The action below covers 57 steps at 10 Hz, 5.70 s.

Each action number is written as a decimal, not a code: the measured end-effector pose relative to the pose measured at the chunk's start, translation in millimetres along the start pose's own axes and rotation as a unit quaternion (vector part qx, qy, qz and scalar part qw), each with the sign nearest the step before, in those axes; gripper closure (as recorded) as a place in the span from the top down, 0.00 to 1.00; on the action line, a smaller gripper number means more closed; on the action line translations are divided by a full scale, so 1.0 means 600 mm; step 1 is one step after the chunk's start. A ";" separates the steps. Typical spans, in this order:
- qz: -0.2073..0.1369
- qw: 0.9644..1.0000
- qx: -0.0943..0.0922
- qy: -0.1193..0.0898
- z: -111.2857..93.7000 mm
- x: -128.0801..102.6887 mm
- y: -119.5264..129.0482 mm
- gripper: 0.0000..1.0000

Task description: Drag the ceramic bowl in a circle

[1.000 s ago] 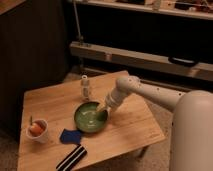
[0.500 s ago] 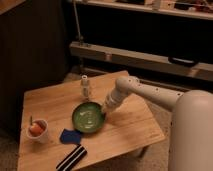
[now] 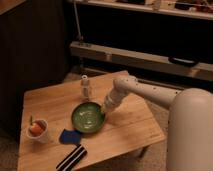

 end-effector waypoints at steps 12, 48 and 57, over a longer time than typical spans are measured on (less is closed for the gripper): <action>0.083 0.992 0.096 -0.001 -0.111 0.046 -0.223 0.12; 0.024 0.993 0.115 -0.009 -0.202 -0.042 -0.304 0.12; -0.087 0.992 0.081 0.050 -0.142 0.234 -0.187 0.12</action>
